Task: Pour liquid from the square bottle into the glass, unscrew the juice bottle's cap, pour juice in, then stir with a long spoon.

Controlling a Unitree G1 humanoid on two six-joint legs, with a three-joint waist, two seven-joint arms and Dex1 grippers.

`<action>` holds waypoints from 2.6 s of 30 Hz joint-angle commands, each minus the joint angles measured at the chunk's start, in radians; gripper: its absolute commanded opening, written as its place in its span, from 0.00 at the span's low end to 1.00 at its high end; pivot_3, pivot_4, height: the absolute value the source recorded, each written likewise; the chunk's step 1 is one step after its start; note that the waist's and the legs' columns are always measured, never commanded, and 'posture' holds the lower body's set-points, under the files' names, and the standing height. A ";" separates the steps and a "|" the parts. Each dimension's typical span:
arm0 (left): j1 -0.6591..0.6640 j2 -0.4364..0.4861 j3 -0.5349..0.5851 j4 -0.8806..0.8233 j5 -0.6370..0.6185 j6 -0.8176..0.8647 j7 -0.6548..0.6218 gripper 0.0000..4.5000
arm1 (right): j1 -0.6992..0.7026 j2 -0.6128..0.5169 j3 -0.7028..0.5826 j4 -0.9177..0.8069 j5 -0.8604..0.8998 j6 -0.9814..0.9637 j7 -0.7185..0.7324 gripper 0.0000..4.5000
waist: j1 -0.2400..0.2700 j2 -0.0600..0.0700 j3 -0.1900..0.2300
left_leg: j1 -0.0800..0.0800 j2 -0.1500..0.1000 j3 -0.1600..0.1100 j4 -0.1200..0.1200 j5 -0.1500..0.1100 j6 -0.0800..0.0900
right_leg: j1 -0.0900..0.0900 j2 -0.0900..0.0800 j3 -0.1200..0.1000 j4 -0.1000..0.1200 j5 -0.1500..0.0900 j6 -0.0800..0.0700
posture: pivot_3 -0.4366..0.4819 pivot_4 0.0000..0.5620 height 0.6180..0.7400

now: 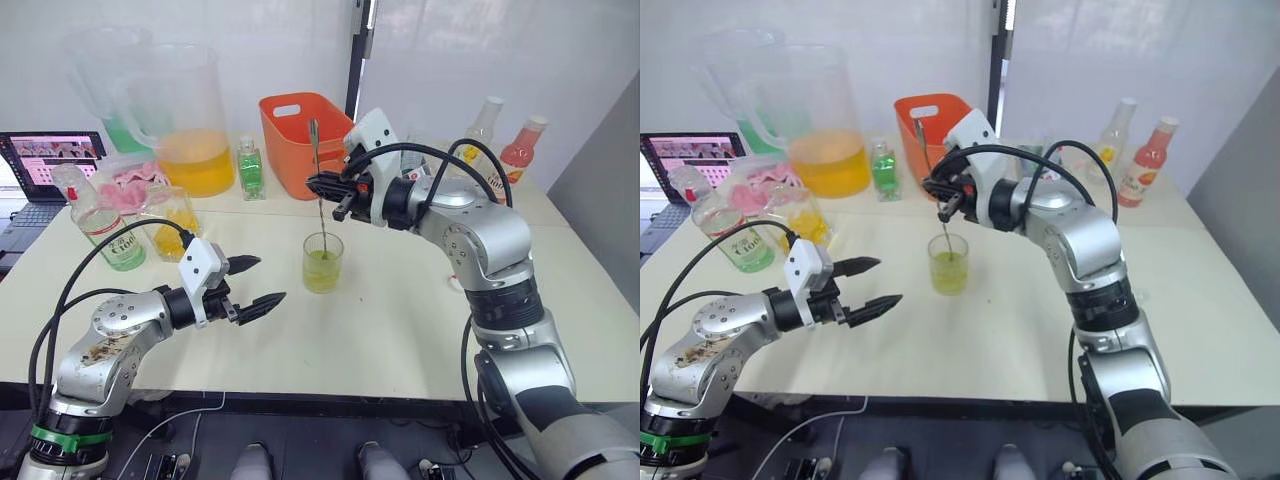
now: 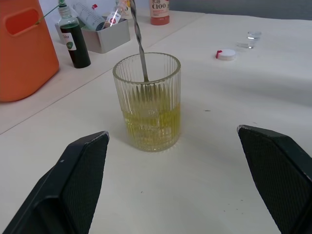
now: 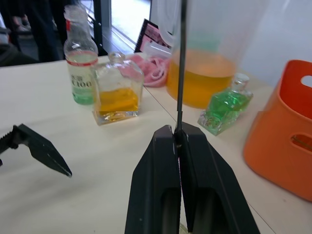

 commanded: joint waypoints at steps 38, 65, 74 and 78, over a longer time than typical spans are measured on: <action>-0.010 0.006 0.006 -0.011 0.021 -0.018 -0.024 0.99 | 0.041 0.056 -0.012 -0.007 -0.023 -0.110 0.053 0.00 | -0.002 0.000 0.000 | 0.000 0.000 0.000 0.000 0.000 0.000 | 0.000 0.000 0.000 0.000 0.001 0.002 | 0.48 0.27 0.81; -0.018 -0.002 -0.002 0.014 0.029 -0.034 -0.040 0.99 | 0.026 0.024 -0.073 -0.060 0.037 -0.016 0.036 0.00 | 0.001 0.000 0.000 | 0.000 0.000 0.000 -0.001 0.000 0.000 | 0.000 0.001 0.000 0.001 0.001 0.002 | 0.48 0.27 0.81; -0.027 -0.014 -0.014 0.034 0.039 -0.047 -0.046 0.99 | 0.004 -0.001 -0.145 -0.091 0.097 0.064 0.011 0.00 | 0.000 0.000 0.000 | 0.000 0.001 0.000 -0.001 0.000 0.000 | 0.000 0.001 0.000 0.001 0.000 0.000 | 0.48 0.27 0.81; -0.052 -0.016 -0.018 0.053 0.033 -0.052 -0.052 0.99 | -0.014 -0.014 -0.159 -0.106 0.115 0.092 0.006 0.00 | 0.000 0.000 0.000 | 0.000 0.001 0.000 -0.001 0.000 0.000 | 0.000 0.001 0.000 0.001 0.000 0.000 | 0.48 0.27 0.81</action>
